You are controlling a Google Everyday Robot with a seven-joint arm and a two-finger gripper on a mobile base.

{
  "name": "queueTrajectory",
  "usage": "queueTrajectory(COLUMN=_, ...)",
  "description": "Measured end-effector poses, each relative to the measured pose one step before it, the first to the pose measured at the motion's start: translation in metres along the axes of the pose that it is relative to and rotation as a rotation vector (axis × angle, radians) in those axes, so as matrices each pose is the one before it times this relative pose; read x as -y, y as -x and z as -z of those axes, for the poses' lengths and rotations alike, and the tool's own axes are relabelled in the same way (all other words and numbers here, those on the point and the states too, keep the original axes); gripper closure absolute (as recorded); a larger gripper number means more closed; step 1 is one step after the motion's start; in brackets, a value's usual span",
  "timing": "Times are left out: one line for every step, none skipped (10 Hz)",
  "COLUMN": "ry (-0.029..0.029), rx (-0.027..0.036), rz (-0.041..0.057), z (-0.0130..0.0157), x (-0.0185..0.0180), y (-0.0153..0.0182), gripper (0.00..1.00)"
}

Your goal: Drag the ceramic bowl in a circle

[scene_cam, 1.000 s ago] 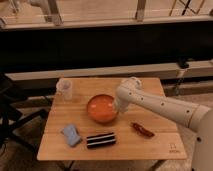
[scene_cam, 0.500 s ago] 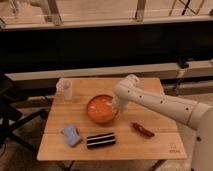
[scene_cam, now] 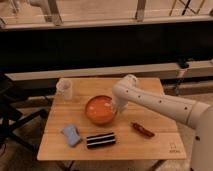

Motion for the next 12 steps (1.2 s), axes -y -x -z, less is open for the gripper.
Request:
queueTrajectory(ry=0.00551, rx=0.00414, rz=-0.0052, z=0.00091, x=-0.0043, y=-0.00226, gripper=0.99)
queueTrajectory(ry=0.0013, rx=0.00185, rz=-0.00223, z=0.00052, x=0.00091, y=-0.0009, gripper=0.99)
queueTrajectory(ry=0.00238, rx=0.00055, rz=0.00025, z=-0.00073, x=0.00352, y=0.00086, gripper=0.99)
queueTrajectory(ry=0.00108, rx=0.00159, rz=-0.00079, z=-0.00159, x=0.01022, y=0.00304, gripper=0.99)
queueTrajectory(ry=-0.00228, rx=0.00338, rz=-0.00322, z=-0.00069, x=0.00571, y=0.00295, gripper=0.99)
queueTrajectory(ry=0.00243, rx=-0.00166, rz=-0.00605, z=-0.00024, x=-0.00217, y=-0.00003, gripper=0.99)
queueTrajectory(ry=-0.00023, rx=0.00148, rz=-0.01097, z=0.00109, x=-0.0058, y=-0.00066, gripper=0.99)
queueTrajectory(ry=-0.00112, rx=0.00149, rz=-0.01248, z=0.00118, x=-0.00934, y=-0.00362, gripper=0.99)
queueTrajectory(ry=-0.00003, rx=-0.00036, rz=-0.01379, z=0.00103, x=-0.0153, y=-0.00809, gripper=0.99)
queueTrajectory(ry=0.00008, rx=-0.00015, rz=-0.01363, z=0.00094, x=-0.01168, y=-0.00601, gripper=0.99)
queueTrajectory(ry=0.00537, rx=0.00182, rz=-0.00635, z=0.00042, x=-0.00674, y=-0.00389, gripper=0.99)
queueTrajectory(ry=-0.00189, rx=0.00271, rz=-0.00734, z=-0.00087, x=-0.00037, y=-0.00131, gripper=0.99)
